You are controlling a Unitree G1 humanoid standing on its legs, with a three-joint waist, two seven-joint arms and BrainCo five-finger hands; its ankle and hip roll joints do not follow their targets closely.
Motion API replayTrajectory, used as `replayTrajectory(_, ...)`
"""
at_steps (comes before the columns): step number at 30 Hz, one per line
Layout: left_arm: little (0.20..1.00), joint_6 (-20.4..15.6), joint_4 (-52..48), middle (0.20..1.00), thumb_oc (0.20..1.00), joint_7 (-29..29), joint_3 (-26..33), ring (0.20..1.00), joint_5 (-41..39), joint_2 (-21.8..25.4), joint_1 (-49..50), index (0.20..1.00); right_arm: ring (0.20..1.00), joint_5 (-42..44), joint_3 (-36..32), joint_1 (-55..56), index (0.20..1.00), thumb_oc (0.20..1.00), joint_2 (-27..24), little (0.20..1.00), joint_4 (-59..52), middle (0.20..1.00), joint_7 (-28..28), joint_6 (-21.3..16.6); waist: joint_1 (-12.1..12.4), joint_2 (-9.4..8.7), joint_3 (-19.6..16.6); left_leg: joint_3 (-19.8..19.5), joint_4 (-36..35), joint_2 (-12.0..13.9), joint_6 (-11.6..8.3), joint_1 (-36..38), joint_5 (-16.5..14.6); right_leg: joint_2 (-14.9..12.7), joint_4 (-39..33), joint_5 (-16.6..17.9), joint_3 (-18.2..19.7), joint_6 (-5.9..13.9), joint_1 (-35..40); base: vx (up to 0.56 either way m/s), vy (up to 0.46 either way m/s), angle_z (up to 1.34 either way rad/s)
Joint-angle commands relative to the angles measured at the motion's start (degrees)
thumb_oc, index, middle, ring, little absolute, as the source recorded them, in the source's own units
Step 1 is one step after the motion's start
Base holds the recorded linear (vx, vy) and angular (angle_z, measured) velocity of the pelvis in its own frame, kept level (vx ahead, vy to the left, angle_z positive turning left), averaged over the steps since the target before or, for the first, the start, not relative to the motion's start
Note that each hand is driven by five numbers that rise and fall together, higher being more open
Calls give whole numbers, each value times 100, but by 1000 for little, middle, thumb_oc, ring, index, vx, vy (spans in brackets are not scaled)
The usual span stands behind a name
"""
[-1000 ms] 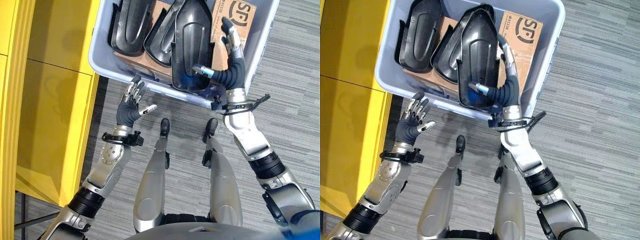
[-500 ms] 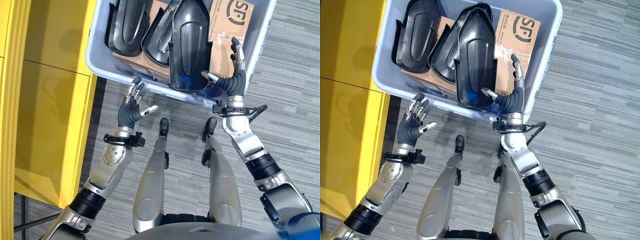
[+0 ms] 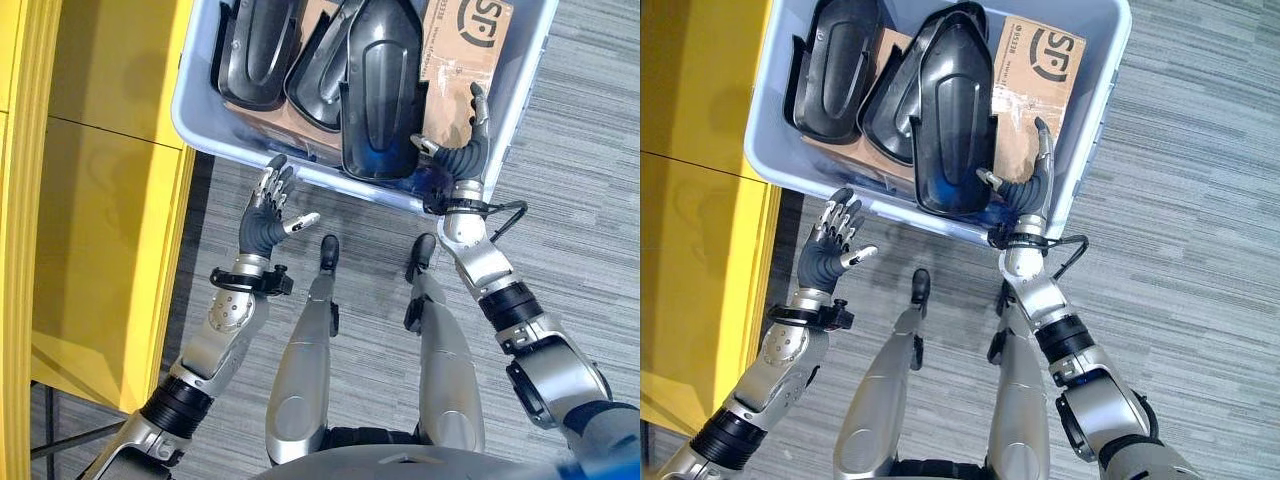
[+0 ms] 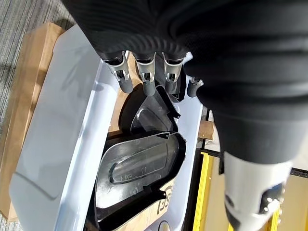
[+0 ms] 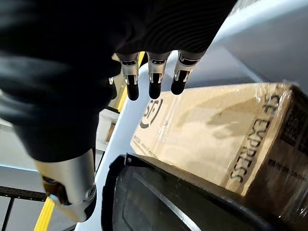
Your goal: Move parts from the plastic box to the shelf.
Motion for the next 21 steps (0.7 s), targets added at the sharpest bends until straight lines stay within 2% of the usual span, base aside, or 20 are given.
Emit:
replayTrajectory(1, 1000, -335, -561, 1000, 1000, 84, 23, 1000, 0, 132, 172, 1000, 1000, 229, 23, -170, 1000, 1000, -14, 1000, -319, 1000, -83, -164, 104, 14, -74, 174, 309, 9, 133, -18, -369, -416, 336, -169, 222, 590, 99, 0, 0, 0)
replayTrajectory(9, 1000, -334, -547, 1000, 1000, 62, 10, 1000, -50, 152, 164, 1000, 1000, 222, 142, -519, 1000, 1000, -24, 1000, 29, 1000, -5, -82, 174, 16, -26, 154, 332, -12, 138, -84, -367, -418, 351, -172, 199, 585, 66, 0, 0, 0)
replayTrajectory(21, 1000, -344, -523, 1000, 1000, 33, -56, 1000, -121, 172, 82, 1000, 1000, 436, 174, -1094, 1000, 1000, 11, 1000, 1362, 1000, -78, 57, 296, 41, -1, 107, 382, -48, 136, -240, -381, -452, 395, -191, 133, 598, -2, 9, 5, 4)
